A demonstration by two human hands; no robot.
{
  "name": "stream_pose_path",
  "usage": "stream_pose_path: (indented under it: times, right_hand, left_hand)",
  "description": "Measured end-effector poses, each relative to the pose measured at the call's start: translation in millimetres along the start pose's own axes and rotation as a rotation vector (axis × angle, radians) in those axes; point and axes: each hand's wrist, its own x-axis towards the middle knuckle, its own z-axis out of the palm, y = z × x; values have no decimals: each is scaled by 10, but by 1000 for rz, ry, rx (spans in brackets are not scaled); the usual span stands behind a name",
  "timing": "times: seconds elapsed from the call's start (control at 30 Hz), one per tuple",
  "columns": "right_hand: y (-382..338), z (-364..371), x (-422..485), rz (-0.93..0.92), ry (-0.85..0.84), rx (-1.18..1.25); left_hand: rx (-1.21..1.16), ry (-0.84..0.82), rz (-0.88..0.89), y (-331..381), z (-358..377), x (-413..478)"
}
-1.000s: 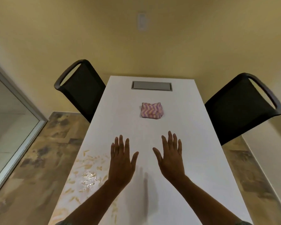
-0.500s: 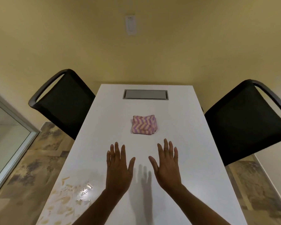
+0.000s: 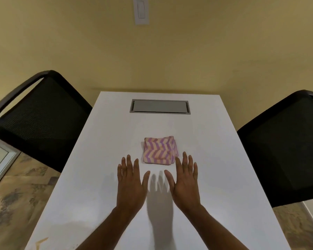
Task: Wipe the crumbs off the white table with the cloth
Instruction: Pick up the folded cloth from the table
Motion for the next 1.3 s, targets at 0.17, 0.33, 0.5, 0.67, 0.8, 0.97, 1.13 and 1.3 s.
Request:
stream_pose_path:
  times: [0.17, 0.33, 0.5, 0.67, 0.8, 0.97, 1.13, 1.3]
  right_hand:
    - [30, 253, 383, 8, -41, 27]
    - [134, 498, 698, 0, -87, 7]
    - [253, 774, 912, -15, -137, -46]
    - [364, 1019, 1009, 8, -211, -33]
    - [407, 1132, 1070, 55, -295, -42]
    - [417, 1161, 1104, 98, -348, 11]
    - [378, 1082, 1138, 84, -234, 151]
    - [324, 1035, 1087, 115, -200, 277]
  left_hand:
    - [-136, -108, -142, -62, 263, 371]
    - [-240, -154, -213, -125, 492, 639]
    - [-245, -189, -241, -155, 718, 834]
    - [-291, -146, -256, -108, 815, 963]
    - [-397, -154, -361, -60, 852, 1041]
    - [-587, -140, -491, 18, 881, 1127]
    - [-778, -104, -645, 46, 895, 1218]
    - [-905, -184, -732, 41, 857, 1216]
